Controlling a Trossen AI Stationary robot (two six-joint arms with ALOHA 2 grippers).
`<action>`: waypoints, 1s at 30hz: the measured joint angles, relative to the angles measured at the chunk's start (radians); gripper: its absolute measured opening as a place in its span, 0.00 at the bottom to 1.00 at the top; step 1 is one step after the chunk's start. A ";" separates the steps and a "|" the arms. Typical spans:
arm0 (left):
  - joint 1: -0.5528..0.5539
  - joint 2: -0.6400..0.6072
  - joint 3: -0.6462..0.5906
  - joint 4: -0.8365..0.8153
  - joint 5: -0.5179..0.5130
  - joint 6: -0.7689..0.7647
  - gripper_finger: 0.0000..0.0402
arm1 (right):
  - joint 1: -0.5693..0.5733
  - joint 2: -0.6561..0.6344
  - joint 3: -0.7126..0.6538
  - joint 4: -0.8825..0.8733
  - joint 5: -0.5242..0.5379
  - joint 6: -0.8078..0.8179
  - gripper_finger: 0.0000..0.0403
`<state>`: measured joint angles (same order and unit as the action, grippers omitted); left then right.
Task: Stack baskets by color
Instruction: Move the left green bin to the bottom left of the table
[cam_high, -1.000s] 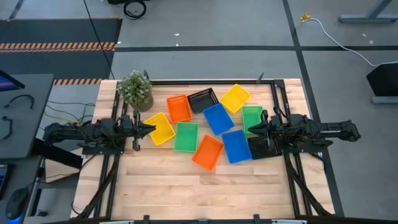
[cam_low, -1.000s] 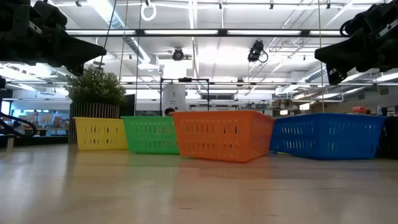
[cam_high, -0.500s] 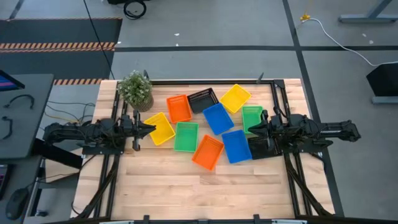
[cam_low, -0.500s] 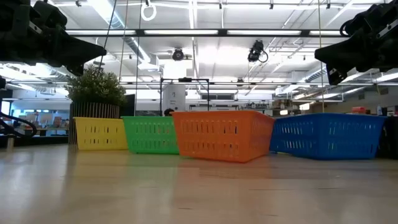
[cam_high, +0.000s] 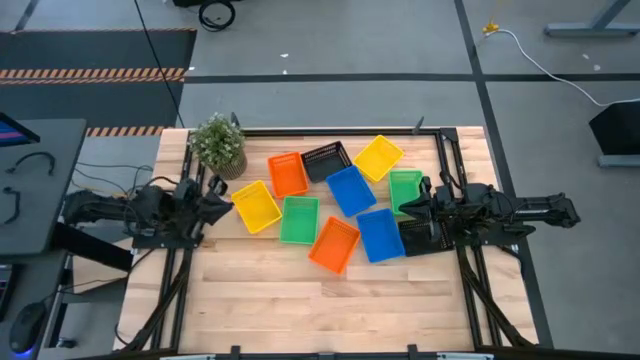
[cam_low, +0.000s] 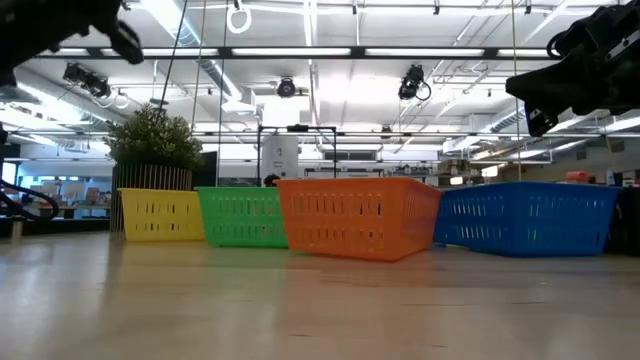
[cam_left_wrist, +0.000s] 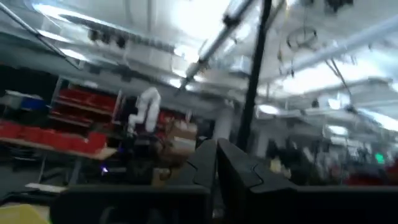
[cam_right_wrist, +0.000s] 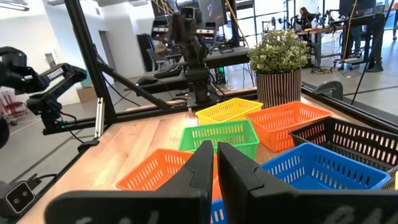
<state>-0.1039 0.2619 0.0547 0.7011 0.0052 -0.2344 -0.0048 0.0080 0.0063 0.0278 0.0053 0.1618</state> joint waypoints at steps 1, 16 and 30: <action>-0.017 0.046 0.032 -0.017 -0.023 0.028 0.03 | 0.000 0.000 0.000 0.000 0.001 0.000 0.07; -0.125 0.888 0.595 -0.605 -0.216 0.172 0.08 | 0.000 0.000 0.000 0.001 0.001 0.000 0.07; -0.243 1.253 0.726 -0.693 -0.172 0.271 0.13 | 0.000 0.000 0.000 0.001 0.001 0.000 0.07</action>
<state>-0.3465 1.5150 0.7806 0.0084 -0.1673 0.0364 -0.0049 0.0078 0.0064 0.0288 0.0063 0.1617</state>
